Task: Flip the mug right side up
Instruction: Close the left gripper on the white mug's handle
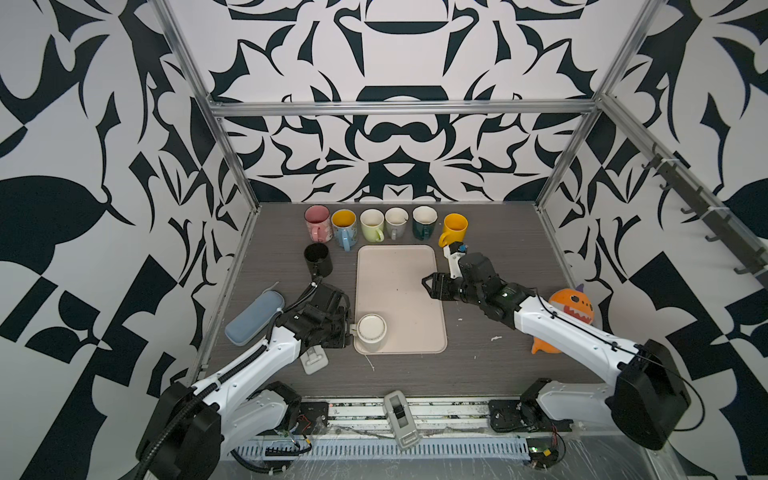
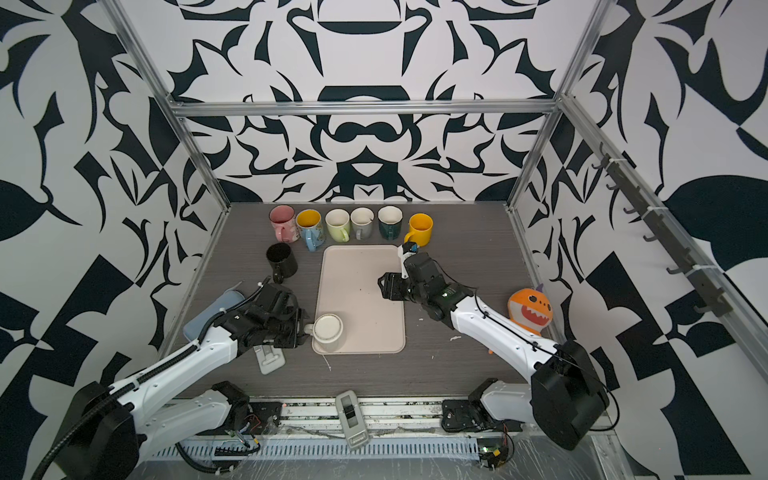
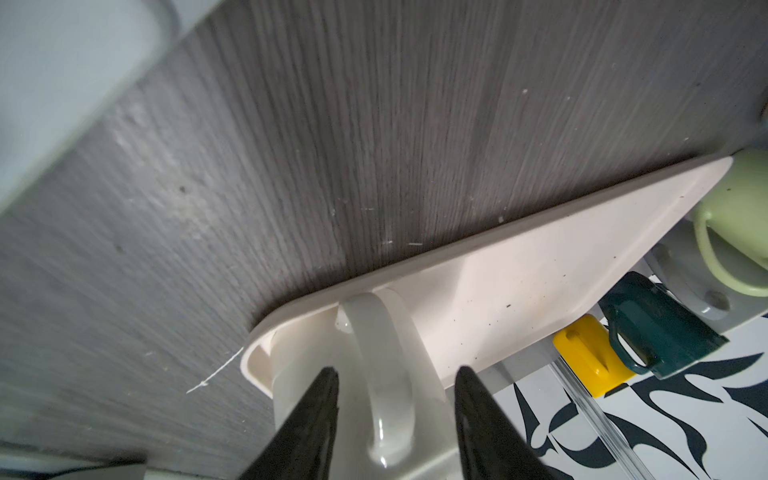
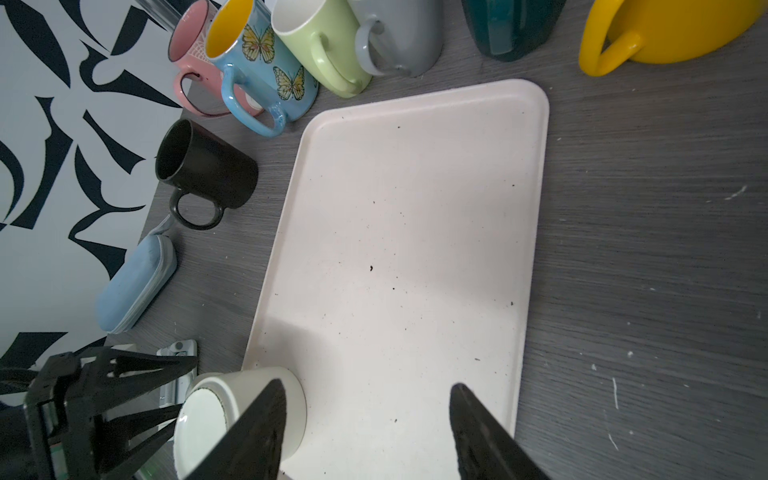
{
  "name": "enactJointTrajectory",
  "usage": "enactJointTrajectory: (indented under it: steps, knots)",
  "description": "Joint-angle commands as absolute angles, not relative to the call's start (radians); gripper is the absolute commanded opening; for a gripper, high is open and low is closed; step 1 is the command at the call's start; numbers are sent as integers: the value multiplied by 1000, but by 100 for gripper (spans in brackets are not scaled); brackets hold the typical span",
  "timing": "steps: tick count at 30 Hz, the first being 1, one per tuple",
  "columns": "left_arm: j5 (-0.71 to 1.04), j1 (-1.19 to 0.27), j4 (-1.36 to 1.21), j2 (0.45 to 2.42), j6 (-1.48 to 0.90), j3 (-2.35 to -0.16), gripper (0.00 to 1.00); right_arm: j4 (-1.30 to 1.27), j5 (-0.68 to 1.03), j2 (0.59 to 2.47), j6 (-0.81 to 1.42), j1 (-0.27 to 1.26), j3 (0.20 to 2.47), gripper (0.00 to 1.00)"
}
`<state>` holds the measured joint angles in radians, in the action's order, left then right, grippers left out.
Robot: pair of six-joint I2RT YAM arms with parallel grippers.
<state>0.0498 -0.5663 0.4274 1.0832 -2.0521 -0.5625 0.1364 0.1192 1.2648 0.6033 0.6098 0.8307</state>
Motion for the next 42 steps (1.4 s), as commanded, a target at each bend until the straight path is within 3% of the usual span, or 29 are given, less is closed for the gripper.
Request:
enactJointTrajectory:
  steps: [1,14,23,31,38,42]
  knots:
    - [70,-569,400,1121,-2054,-586,46,105,121,1265,609,605,834,66]
    - [88,-569,353,1175,-2037,-593,29,118,123,1281,607,605,848,66]
    - [41,-571,249,1142,-1974,-579,0,118,123,1286,609,605,848,66]
    - [-100,-575,87,997,-1818,-545,0,126,123,1282,613,605,840,66]
    - [-108,-577,-53,922,-1666,-507,0,129,133,1288,614,605,842,64]
    - [-69,-577,-82,938,-1520,-546,0,160,127,1274,593,605,856,55]
